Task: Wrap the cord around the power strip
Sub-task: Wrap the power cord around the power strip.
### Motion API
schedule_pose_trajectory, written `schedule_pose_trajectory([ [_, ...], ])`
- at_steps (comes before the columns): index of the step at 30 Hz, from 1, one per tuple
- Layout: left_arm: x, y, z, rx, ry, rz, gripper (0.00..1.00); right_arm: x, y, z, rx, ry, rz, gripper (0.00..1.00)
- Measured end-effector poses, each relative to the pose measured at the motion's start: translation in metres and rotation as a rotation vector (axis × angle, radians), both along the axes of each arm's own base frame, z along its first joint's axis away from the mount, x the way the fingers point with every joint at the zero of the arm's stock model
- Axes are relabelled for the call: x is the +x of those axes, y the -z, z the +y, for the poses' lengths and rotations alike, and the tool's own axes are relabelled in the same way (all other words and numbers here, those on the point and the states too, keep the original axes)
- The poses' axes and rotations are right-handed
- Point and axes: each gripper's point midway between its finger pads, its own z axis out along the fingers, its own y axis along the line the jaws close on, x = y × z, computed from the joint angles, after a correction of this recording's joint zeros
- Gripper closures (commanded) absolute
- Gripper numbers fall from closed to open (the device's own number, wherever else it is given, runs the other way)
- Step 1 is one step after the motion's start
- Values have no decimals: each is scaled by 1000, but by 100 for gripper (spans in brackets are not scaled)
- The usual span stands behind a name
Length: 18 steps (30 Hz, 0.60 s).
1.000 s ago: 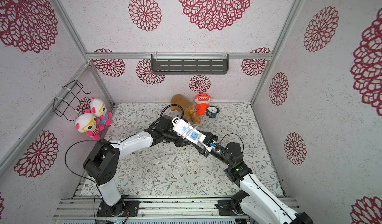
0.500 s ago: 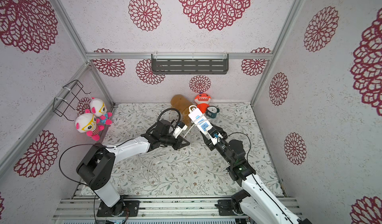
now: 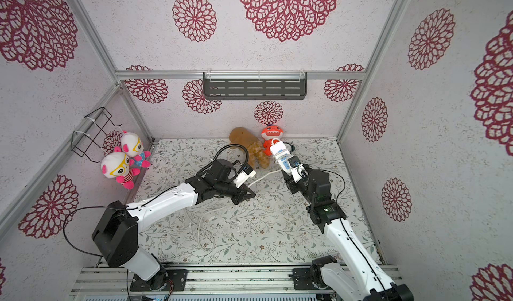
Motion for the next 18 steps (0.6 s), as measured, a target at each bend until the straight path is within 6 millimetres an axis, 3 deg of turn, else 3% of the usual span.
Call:
schedule_pose_trajectory([
  [6, -13, -46, -9, 81, 99, -132, 100, -3, 36, 12, -68, -85, 117, 73],
  [10, -9, -70, -2, 145, 135, -210, 100, -16, 43, 34, -96, -224, 142, 73],
  [14, -2, -82, 1, 216, 174, -274, 100, -29, 50, 52, -119, -353, 178, 74],
  [18, 10, -82, 1, 302, 219, -320, 100, -47, 65, 71, -130, -497, 235, 74],
])
